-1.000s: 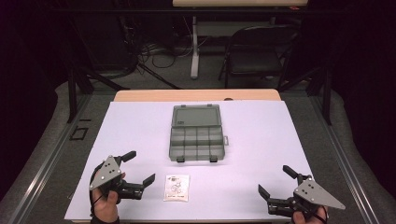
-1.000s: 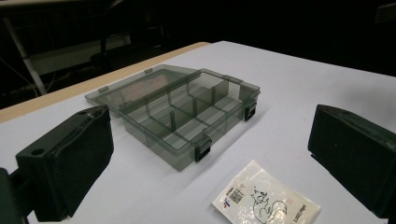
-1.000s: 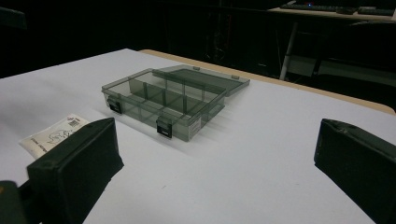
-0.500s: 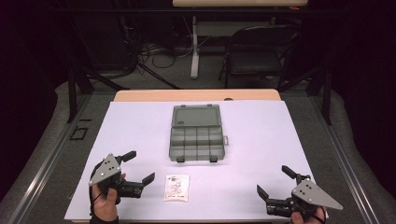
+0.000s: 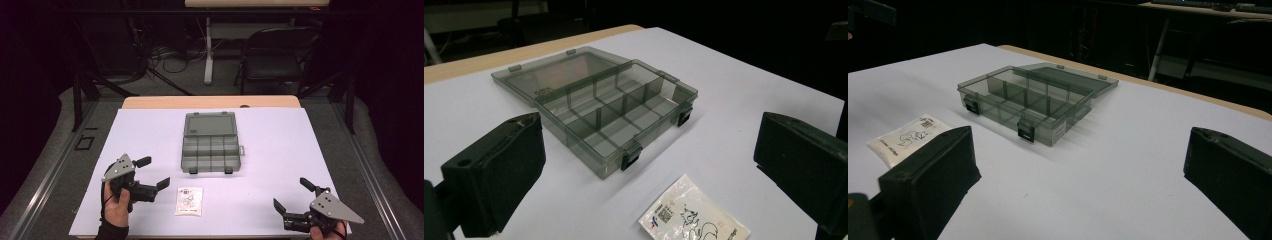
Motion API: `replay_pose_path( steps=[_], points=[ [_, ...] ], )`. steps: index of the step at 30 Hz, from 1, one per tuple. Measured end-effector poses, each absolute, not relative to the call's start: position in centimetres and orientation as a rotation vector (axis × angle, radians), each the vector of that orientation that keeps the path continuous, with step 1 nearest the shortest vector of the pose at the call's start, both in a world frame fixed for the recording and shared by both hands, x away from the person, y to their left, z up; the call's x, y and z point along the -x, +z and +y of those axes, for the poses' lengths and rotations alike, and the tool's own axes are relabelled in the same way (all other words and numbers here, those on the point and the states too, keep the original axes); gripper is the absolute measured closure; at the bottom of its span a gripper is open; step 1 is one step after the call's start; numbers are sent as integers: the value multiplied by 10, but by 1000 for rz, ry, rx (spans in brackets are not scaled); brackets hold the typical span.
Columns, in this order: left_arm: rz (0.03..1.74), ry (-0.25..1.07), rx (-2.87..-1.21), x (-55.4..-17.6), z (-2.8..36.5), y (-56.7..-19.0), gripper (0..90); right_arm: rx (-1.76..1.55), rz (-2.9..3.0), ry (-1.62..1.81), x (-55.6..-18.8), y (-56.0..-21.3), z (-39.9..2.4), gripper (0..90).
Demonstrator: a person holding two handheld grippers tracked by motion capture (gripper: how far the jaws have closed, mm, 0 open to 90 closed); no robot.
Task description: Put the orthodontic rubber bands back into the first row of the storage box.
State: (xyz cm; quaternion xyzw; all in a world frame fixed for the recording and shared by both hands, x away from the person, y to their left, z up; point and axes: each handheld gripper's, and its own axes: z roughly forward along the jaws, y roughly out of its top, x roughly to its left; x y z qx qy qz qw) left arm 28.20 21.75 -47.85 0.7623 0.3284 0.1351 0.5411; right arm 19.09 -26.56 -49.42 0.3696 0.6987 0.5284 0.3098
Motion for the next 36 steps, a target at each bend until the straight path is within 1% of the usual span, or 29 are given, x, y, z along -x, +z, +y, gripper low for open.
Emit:
replay_pose_path(
  steps=[9,20,27,36],
  points=[
    [804,259,-1844,-299,211,-474,3,-969,1851,1402,-192,-495,-264,0],
    [846,271,-1899,-319,197,-473,3,-975,1868,1397,-192,-496,-264,5],
    [831,228,-1982,-326,188,-479,4,-973,1870,1396,-194,-497,-263,7],
    [826,225,-2078,-325,179,-488,49,-980,1877,1394,-194,-498,-262,7]
  ],
)
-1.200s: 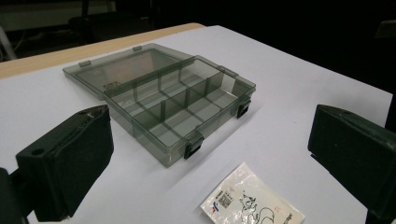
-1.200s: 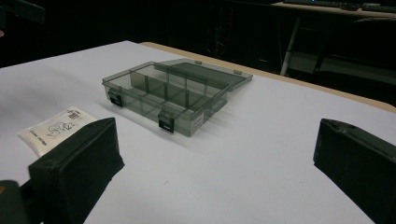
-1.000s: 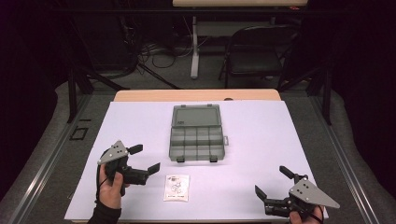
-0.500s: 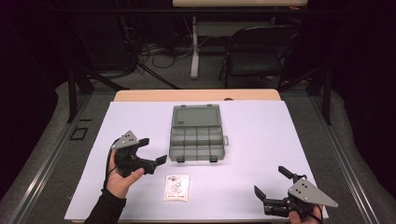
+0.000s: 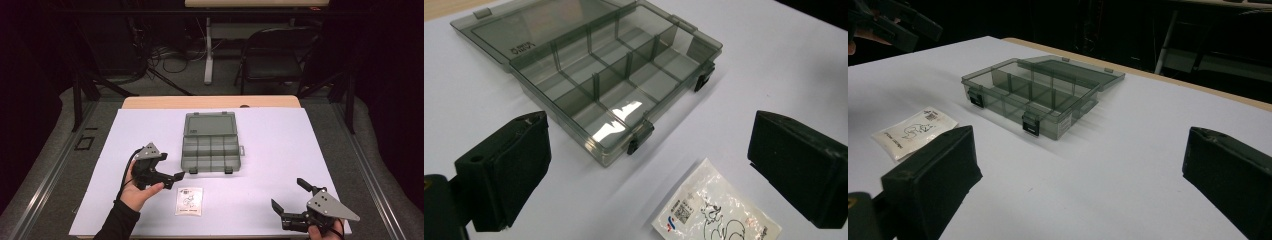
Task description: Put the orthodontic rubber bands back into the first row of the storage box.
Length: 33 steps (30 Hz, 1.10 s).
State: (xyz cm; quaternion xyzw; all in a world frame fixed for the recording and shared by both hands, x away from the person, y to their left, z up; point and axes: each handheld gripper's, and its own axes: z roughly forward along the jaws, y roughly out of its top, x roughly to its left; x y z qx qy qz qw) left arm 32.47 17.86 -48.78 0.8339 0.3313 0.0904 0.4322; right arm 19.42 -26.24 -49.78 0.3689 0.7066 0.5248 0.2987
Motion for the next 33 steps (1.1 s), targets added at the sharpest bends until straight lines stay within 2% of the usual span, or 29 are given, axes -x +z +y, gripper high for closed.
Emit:
replay_pose_path(
  steps=[6,17,27,33],
  points=[
    [826,243,-2117,-321,175,-492,160,-981,1887,1389,-195,-498,-262,8],
    [839,197,-2197,-320,168,-504,184,-983,1902,1382,-195,-498,-262,8],
    [764,165,-2300,-317,154,-517,351,-978,1911,1382,-196,-499,-262,9],
    [719,168,-2370,-314,147,-527,388,-984,1919,1381,-196,-500,-262,11]
  ],
)
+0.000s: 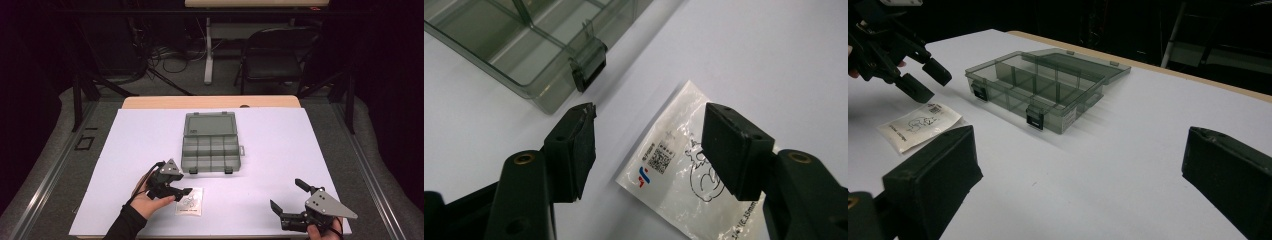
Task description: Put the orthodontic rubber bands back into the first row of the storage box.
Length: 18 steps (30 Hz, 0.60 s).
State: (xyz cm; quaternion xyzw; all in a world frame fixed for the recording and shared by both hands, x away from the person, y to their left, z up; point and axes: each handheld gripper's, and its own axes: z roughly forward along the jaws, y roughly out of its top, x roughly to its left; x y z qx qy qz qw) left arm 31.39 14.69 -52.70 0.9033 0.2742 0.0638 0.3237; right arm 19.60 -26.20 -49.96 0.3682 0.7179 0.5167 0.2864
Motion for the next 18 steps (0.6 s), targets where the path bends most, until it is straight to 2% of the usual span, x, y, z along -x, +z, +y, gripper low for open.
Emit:
replay_pose_path(
  steps=[9,18],
  points=[
    [744,146,-2371,-315,150,-534,515,-983,1919,1381,-196,-500,-262,14],
    [733,118,-2407,-317,149,-540,585,-985,1913,1385,-197,-500,-262,18]
  ],
)
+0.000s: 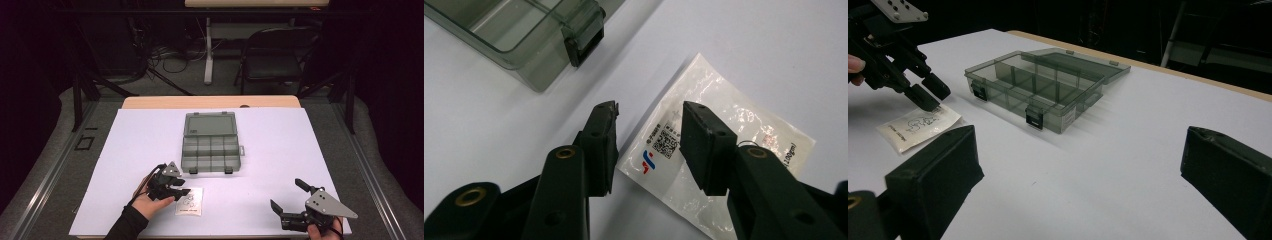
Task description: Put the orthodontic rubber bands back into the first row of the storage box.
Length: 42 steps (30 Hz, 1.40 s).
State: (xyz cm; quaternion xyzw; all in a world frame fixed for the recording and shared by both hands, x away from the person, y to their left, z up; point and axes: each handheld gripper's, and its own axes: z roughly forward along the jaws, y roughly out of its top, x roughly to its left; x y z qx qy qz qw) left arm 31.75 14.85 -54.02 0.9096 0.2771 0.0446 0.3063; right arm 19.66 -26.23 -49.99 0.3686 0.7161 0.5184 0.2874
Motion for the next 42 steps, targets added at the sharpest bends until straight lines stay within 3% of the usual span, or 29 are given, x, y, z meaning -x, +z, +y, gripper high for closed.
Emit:
replay_pose_path(
  steps=[14,23,42],
  points=[
    [710,133,-2451,-316,145,-545,722,-985,1907,1390,-197,-501,-262,23],
    [675,139,-2473,-315,146,-544,863,-990,1909,1385,-198,-501,-263,26],
    [664,136,-2441,-314,150,-537,894,-998,1909,1383,-198,-501,-263,30]
  ],
)
